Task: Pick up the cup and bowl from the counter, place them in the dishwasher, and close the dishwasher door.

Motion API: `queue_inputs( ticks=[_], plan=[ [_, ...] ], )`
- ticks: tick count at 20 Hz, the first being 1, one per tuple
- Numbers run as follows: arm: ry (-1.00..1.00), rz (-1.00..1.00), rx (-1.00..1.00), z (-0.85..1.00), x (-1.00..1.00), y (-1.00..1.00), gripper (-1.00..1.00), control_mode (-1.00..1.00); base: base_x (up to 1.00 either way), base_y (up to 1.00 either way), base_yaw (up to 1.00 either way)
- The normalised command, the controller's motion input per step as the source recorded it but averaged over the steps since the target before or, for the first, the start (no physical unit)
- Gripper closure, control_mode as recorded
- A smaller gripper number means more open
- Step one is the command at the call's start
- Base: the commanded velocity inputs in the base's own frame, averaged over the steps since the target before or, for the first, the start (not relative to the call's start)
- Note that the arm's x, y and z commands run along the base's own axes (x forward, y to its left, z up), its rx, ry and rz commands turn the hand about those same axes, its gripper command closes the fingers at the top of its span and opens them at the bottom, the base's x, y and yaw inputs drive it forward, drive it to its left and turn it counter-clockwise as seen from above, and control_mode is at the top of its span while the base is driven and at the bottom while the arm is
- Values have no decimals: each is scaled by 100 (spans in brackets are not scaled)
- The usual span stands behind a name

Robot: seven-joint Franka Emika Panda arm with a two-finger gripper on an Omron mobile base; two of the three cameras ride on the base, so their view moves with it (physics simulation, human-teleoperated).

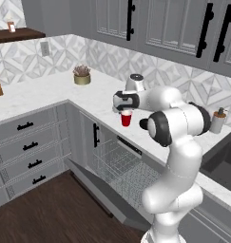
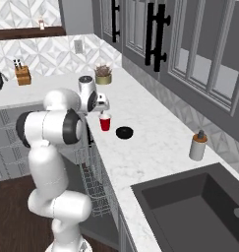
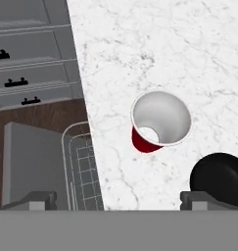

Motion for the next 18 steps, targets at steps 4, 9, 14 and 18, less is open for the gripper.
queue_inputs(
  ticks=[4, 9, 14, 18],
  plan=[
    [3, 0, -1, -37, 51, -3, -100, -100, 0, 0, 0],
    [0, 0, 0, -29, 63, -1, -100, -100, 0, 0, 0],
    [6, 1, 0, -22, 43, -2, -100, -100, 0, 0, 0],
    [7, 2, 0, -36, 48, 0, -100, -100, 0, 0, 0]
  ],
)
